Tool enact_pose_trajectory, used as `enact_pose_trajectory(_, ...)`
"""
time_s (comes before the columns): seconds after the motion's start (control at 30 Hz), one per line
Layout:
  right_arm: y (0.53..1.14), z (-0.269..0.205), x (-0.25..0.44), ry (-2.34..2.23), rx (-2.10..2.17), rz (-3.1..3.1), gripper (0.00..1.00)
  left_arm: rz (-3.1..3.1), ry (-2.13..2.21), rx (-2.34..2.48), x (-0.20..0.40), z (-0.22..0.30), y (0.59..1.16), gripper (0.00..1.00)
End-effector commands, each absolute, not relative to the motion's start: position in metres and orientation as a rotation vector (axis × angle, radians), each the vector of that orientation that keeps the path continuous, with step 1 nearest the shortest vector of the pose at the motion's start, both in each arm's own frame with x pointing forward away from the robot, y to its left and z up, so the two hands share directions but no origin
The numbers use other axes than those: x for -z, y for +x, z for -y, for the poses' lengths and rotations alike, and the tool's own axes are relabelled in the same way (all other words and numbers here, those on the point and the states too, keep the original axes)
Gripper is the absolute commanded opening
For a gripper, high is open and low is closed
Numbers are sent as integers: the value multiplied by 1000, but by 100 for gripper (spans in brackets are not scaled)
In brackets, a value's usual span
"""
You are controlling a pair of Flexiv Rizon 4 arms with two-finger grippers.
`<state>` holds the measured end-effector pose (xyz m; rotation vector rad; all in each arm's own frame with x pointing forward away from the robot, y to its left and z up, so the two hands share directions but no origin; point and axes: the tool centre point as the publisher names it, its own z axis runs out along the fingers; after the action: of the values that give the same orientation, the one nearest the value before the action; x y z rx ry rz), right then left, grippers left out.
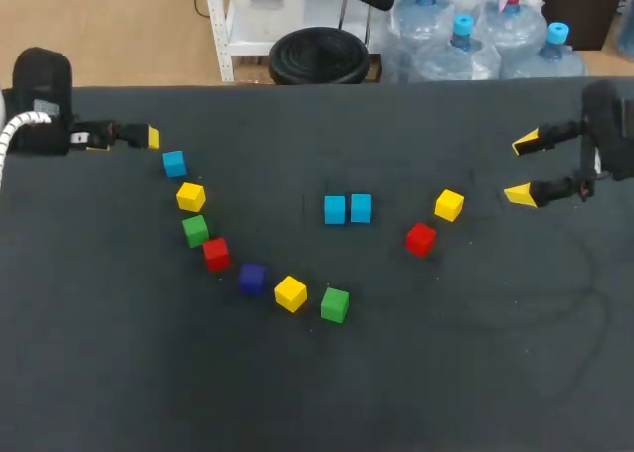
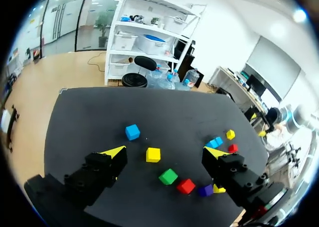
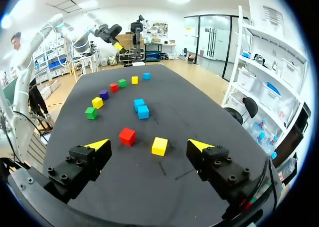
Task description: Place the blue cubes, place green cubes on the blue cubes, place the yellow cubes on the green cubes, then place the red cubes on the yellow cubes, and place purple cube on the red cubes.
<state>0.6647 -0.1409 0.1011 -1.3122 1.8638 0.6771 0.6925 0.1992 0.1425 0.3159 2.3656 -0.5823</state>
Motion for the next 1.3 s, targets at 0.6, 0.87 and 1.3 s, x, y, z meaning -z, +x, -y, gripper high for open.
enact_pose_trajectory(0.6, 665, 141, -101, -1312, -678, -1862, 100, -2328, 841, 640, -123, -235, 723, 100)
enact_pose_trajectory(0.87, 665, 141, -101, -1312, -678, -1862, 100, -2232, 1158, 604, -108, -241, 753, 100)
enact_pose_trajectory(1.3, 665, 141, -101, -1312, -678, -1862, 100, -2113, 1448, 517, -77, -252, 796, 100)
